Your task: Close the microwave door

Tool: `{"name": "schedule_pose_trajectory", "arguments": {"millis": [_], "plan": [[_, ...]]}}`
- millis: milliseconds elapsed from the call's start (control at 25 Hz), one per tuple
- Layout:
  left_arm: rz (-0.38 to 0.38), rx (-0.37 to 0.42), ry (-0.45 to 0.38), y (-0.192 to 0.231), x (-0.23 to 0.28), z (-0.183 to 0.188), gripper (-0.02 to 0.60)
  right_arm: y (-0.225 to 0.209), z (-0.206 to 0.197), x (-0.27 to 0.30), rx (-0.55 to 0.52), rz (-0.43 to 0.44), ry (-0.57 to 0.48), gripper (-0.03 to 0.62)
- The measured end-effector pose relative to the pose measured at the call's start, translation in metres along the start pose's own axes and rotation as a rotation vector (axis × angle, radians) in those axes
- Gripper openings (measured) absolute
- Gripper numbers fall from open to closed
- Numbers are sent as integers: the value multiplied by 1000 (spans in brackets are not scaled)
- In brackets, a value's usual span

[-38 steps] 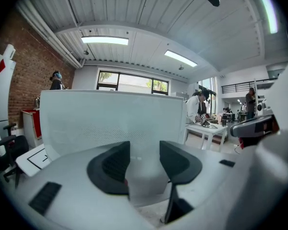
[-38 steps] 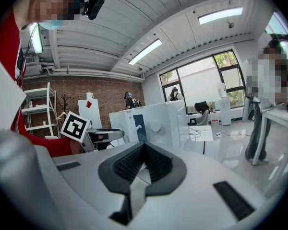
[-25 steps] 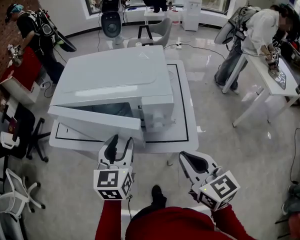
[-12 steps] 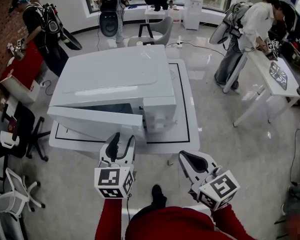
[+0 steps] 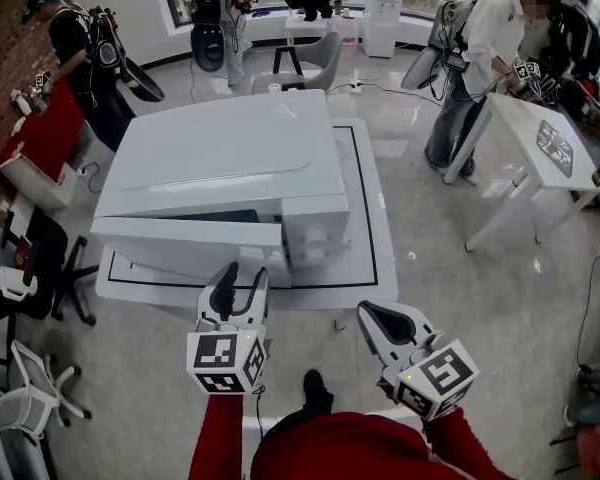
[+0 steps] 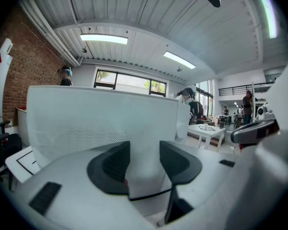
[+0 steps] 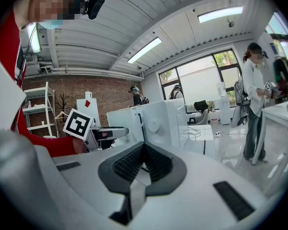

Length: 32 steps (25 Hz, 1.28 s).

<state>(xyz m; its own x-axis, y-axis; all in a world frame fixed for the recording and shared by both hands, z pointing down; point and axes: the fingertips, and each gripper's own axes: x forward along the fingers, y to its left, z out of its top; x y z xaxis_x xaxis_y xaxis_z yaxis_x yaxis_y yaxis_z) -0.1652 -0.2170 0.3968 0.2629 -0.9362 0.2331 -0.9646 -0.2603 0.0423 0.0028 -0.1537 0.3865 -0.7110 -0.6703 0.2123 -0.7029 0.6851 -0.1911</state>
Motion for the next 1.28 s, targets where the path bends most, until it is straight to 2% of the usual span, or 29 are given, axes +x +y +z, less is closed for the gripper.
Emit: {"name": "schedule_pose_trajectory", "arguments": {"millis": [520,760,1000,1160,1280], "plan": [[-11,-4,-1,1,8,3,202,0,-2,3,17,-13,22,12],[-17,-7,-2,2,11,5,202,-1,1,5,-26,-2,-4,12],[-14,-3,-5,3,14,4,196,-4,-4,8,22,-22,32,12],[7,-8,-10,6,14,5,180,-4,0,11,-21,-2,3,12],[57,-3,-12,11,14,6,141,-3,0,13,-19,0,6,12]]}}
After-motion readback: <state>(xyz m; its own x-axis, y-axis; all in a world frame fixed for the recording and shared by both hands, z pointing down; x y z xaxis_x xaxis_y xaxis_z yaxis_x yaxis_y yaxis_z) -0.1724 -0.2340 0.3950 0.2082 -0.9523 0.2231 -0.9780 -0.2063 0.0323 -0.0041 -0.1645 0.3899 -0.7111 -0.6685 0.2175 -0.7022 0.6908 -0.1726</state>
